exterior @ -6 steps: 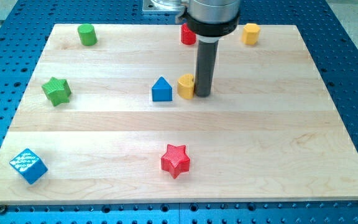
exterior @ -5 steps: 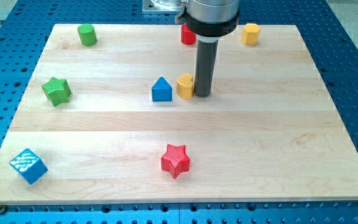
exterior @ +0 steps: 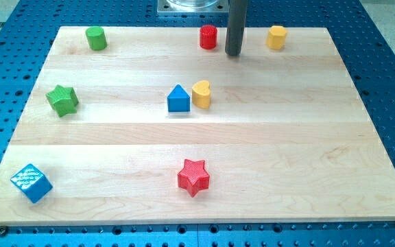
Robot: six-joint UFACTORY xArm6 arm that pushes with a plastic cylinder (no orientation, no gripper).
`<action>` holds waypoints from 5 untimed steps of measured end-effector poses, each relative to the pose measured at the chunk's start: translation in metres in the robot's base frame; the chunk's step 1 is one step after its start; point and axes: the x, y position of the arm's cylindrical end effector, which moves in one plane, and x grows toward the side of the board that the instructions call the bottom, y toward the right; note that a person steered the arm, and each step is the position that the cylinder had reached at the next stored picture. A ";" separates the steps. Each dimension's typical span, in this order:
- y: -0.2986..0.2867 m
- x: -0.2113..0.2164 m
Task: Drag the red circle towards the top side of the triangle
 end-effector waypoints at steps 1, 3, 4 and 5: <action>-0.002 -0.036; -0.071 0.015; -0.084 0.040; -0.081 -0.006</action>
